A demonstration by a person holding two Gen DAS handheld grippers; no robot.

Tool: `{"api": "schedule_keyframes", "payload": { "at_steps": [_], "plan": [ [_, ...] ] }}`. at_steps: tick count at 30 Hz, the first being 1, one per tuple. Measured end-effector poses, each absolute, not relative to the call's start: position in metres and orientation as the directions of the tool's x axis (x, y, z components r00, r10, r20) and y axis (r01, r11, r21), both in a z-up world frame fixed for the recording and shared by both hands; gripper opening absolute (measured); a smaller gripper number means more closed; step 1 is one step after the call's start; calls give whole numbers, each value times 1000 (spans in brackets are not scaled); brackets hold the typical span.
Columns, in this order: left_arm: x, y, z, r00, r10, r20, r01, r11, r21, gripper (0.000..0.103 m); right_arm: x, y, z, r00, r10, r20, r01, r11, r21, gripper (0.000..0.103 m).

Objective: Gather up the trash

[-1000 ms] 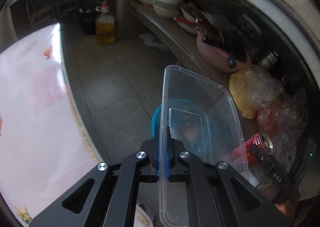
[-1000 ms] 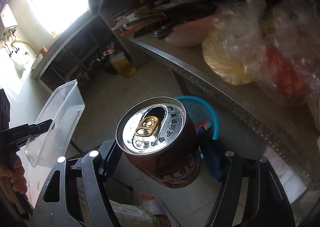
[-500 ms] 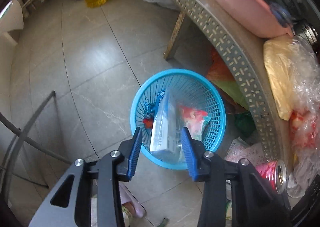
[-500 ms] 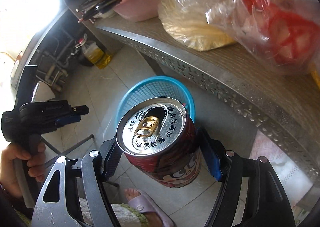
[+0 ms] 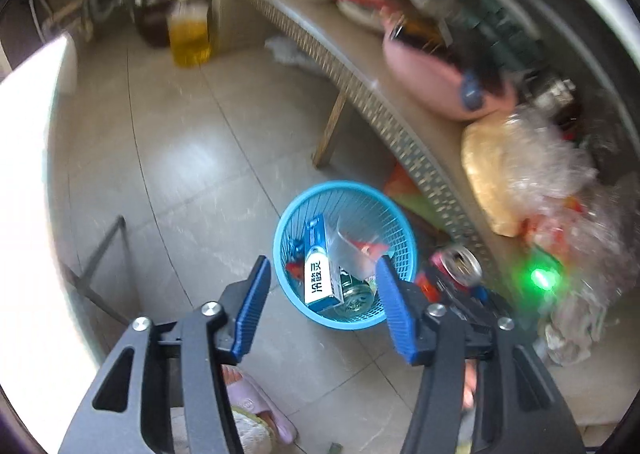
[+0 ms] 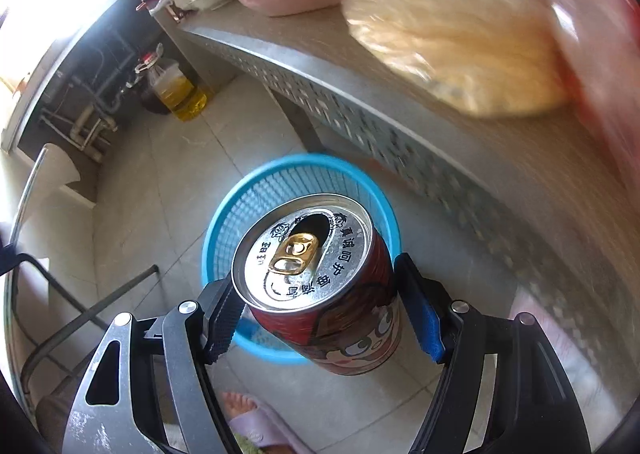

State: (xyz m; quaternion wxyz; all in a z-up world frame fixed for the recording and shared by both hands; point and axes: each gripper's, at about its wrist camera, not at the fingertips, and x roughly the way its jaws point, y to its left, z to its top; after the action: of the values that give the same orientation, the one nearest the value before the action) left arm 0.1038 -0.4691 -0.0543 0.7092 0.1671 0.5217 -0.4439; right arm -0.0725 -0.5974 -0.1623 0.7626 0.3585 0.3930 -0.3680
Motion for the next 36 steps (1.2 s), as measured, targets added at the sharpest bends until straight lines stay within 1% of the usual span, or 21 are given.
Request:
{"api": "schedule_keyframes", "payload": {
  "at_steps": [5,7,8,10,13,15,18,23,27,29,30,31,32,36],
  "plan": [
    [92,-424,-17,104,-513,-852,826,522,-213,65,-25,-616,-168,389,-340,-856,822,548,156,69],
    [89,-406,-8,117,-521,-846,830,518,-204,68,-8,-623,-175,367,-354,-860,807,581,105,72],
    [87,-395,-4,128,-526,-841,831,520,-199,69,0,-622,-178,352,-370,-860,797,600,68,76],
    [84,-375,1,145,-535,-833,825,530,-197,72,8,-616,-179,330,-381,-863,776,631,18,78],
    [78,-346,3,149,-535,-831,824,532,-195,72,1,-604,-172,335,-397,-855,772,636,7,78],
    [75,-332,3,162,-529,-833,825,536,-180,73,-9,-592,-163,352,-390,-851,769,639,25,78],
    [71,-309,2,182,-531,-828,815,553,-175,73,-30,-564,-144,382,-404,-831,763,645,37,78],
    [62,-277,3,211,-560,-801,791,579,-197,76,-60,-502,-111,417,-438,-797,726,688,2,80],
    [56,-251,10,270,-585,-765,764,614,-200,86,-74,-462,-83,472,-421,-774,687,726,24,84],
    [53,-237,17,307,-597,-741,747,634,-202,92,-82,-442,-64,506,-415,-756,661,750,31,89],
    [51,-230,21,324,-603,-729,738,643,-204,96,-83,-432,-54,520,-415,-747,647,762,27,89],
    [48,-225,24,341,-607,-718,731,652,-203,97,-84,-422,-43,536,-415,-735,633,774,25,93],
    [46,-219,28,358,-612,-705,724,659,-204,97,-82,-414,-33,553,-413,-724,621,783,27,95],
    [37,-197,39,411,-613,-675,689,693,-210,97,-86,-373,5,628,-412,-660,570,821,29,95]
  ]
}}
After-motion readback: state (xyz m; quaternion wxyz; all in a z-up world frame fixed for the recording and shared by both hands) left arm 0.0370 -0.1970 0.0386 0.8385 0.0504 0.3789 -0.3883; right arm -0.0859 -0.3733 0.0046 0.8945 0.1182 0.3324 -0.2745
